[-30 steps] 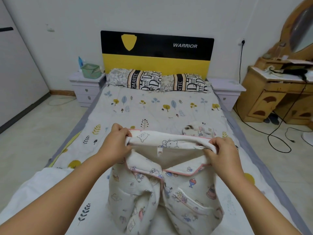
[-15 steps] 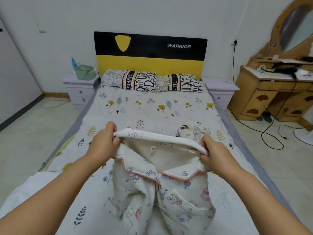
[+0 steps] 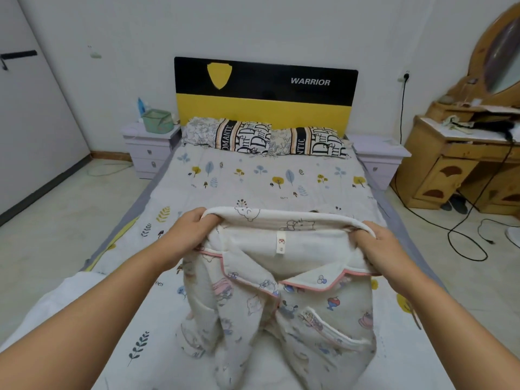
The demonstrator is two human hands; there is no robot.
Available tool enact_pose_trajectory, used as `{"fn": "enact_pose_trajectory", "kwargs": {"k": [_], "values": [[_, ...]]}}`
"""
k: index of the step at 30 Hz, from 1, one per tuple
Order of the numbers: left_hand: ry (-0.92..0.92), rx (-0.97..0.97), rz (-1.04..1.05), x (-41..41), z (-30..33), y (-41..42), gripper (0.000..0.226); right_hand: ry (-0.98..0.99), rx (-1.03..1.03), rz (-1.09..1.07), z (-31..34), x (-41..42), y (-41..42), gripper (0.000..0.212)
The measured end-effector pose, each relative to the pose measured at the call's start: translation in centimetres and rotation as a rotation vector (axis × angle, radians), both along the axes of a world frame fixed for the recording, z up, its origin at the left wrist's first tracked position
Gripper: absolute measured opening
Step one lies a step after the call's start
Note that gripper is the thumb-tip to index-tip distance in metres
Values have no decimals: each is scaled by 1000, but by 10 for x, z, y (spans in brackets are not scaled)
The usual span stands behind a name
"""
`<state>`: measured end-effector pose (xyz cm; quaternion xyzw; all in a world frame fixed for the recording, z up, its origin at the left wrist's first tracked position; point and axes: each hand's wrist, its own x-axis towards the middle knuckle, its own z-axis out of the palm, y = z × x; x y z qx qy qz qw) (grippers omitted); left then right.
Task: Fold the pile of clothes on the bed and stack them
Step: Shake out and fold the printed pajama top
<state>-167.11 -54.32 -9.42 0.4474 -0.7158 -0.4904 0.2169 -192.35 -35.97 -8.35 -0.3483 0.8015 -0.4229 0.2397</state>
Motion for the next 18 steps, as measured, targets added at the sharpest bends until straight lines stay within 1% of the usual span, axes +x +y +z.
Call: {"fn": "enact_pose_trajectory", "kwargs": {"k": [2,4,6,7,8,9,10,11,13,14,16,18], "values": [[10,57,-89,10,10,1,71,-1,2,57,5,-8,7,19],[49,218,-207,24,20,-1,71,-72,18,140,12,-16,16,21],[83,383,-328,38,29,-4,63,-226,70,294,20,-24,25,21],[74,414,-368,44,31,-5,60,-355,86,386,24,-29,29,27],[37,403,-385,48,33,-5,58,-471,101,464,27,-33,33,41],[-24,347,-384,51,32,-4,56,-538,120,521,29,-36,34,55],[-92,251,-360,52,32,-2,48,-533,139,554,30,-36,35,62],[-144,136,-321,52,32,0,37,-460,152,552,29,-35,34,57],[-162,-36,-239,51,30,5,12,-207,121,434,26,-28,31,23],[-150,-93,-198,49,29,7,5,-110,98,363,25,-25,28,11],[-140,-188,-149,50,28,13,4,20,63,246,25,-17,30,6],[-114,-218,-123,53,26,18,18,112,32,187,29,-8,34,6]]}}
